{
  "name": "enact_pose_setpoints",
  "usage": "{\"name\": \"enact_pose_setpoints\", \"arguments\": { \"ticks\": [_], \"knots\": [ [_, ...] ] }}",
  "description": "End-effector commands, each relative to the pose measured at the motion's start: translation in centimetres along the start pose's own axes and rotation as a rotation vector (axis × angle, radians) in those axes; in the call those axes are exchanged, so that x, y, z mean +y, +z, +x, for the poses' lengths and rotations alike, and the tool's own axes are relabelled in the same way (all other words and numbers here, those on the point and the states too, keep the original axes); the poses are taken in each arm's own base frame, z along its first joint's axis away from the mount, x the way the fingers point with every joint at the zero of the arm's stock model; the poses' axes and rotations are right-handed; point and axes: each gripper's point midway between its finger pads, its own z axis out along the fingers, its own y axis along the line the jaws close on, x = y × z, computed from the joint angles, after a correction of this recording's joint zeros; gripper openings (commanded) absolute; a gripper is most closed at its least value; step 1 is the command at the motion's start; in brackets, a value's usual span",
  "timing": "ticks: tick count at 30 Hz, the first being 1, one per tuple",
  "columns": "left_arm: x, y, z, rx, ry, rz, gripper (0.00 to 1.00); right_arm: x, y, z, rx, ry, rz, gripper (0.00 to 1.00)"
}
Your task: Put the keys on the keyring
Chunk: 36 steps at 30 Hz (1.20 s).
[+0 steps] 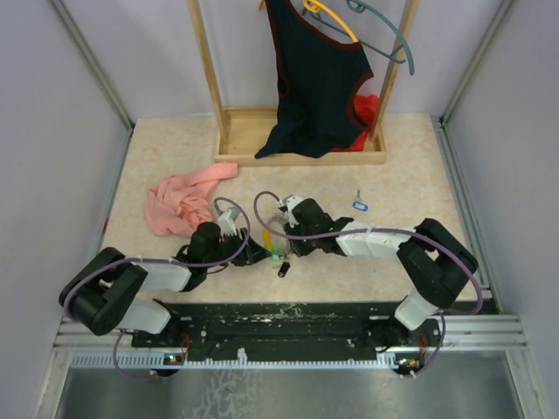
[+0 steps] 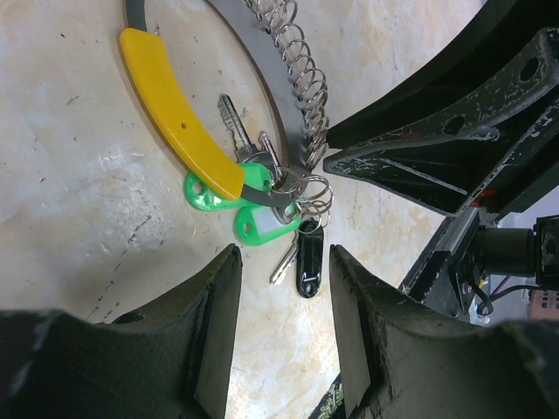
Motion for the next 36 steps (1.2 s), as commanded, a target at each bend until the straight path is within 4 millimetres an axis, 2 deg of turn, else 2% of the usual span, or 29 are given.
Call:
{"name": "enact_pose_setpoints", "arguments": {
  "ticks": [1, 11, 21, 23, 27, 33, 36],
  "knots": [
    [-0.6, 0.4, -0.6, -0.004, 0.017, 0.03, 0.5, 0.0, 0.4, -1.9, -0.06, 0.015, 0.007, 0.23],
    [-0.7, 0.7, -0.4, 0.007, 0.009, 0.041, 0.49, -0.1, 1.2, -1.6, -0.057, 0.01, 0.009, 0.24],
    [-0.7, 0.9, -0.3, 0.011, -0.001, 0.047, 0.49, 1.3, 0.6, -2.3, -0.083, -0.028, -0.072, 0.03],
    [-0.8, 1.0, -0.2, 0.012, -0.004, 0.05, 0.49, 1.4, 0.3, -2.4, -0.087, -0.037, -0.08, 0.0],
    [-0.8, 0.7, -0.5, -0.009, 0.006, 0.049, 0.48, 1.5, -0.8, -2.8, -0.112, -0.076, -0.089, 0.0],
    [-1.5, -0.2, -2.6, -0.084, 0.131, 0.037, 0.49, 1.3, -3.3, -4.6, -0.222, -0.23, -0.085, 0.0],
    [-2.7, -0.8, -4.1, -0.133, 0.248, 0.071, 0.49, 1.2, -4.6, -5.9, -0.298, -0.331, -0.079, 0.0]
  ]
}}
